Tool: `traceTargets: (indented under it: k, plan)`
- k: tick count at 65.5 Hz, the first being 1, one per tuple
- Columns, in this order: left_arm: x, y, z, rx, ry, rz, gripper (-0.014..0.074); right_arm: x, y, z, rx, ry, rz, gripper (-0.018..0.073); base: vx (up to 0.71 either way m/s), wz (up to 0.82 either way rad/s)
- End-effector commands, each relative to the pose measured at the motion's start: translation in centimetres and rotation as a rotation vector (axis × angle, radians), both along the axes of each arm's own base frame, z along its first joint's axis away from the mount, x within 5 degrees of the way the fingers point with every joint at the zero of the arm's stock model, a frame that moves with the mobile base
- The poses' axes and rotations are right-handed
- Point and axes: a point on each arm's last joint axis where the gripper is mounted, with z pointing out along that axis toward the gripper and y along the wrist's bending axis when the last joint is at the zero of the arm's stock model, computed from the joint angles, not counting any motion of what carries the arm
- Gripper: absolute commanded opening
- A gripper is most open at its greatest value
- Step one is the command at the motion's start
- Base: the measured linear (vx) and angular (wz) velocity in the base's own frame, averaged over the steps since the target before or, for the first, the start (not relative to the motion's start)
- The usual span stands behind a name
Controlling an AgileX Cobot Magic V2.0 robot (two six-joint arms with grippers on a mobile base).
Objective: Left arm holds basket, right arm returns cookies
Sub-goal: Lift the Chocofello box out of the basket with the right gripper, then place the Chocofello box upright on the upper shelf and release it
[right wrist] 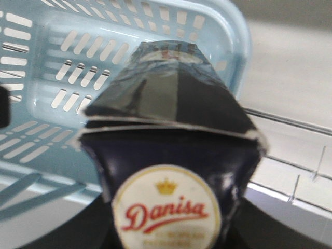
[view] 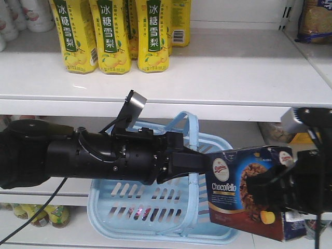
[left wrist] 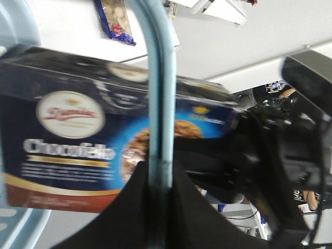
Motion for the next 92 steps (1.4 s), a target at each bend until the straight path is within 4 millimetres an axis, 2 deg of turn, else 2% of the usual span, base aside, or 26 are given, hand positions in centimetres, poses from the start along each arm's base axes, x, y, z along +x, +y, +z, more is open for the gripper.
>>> traceTargets:
  k: [1,12,20,28,37,50,63,73,84,92]
  plan:
    - [0.1,0.2,3.2,-0.125,-0.036,0.051,-0.0006,-1.5,-0.9,3.0,0.031,-0.153,-0.027,0.0090,0.00,0.00]
    - [0.1,0.2,3.2,-0.125,-0.036,0.051,-0.0006,-3.9,-2.3,7.4,0.038,-0.324,-0.049,0.0090,0.00,0.00]
    - [0.1,0.2,3.2,-0.125,-0.036,0.051,-0.0006,-4.5,-3.0,10.7,0.026,-0.439,-0.075,0.0091,0.00,0.00]
    - [0.1,0.2,3.2,-0.125,-0.036,0.051,-0.0006,-3.8,-3.3,13.3,0.001,-0.541,-0.115,0.0093,0.00,0.00]
    - [0.1,0.2,3.2,-0.125,-0.036,0.051,-0.0006,-1.3,-3.5,14.8,-0.056,-0.619,-0.201,0.0094,0.00,0.00]
    - [0.1,0.2,3.2,-0.125,-0.036,0.051,-0.0006,3.4,-3.4,14.6,-0.109,-0.598,-0.374,0.0097,0.00,0.00]
    - [0.1,0.2,3.2,-0.125,-0.036,0.051,-0.0006,7.5,-2.3,13.9,-0.163,-0.601,-0.384,0.0097,0.00,0.00]
    - [0.1,0.2,3.2,-0.125,-0.036,0.051,-0.0006,10.6,-3.4,13.2,-0.159,-0.601,-0.455,0.0098,0.00,0.00]
    - [0.1,0.2,3.2,-0.125,-0.036,0.051,-0.0006,13.4,-5.1,11.1,-0.176,-0.535,-0.517,0.0103,0.00,0.00]
    - [0.1,0.2,3.2,-0.125,-0.036,0.051,-0.0006,14.6,-4.6,10.2,-0.205,-0.542,-0.454,0.0129,0.00,0.00]
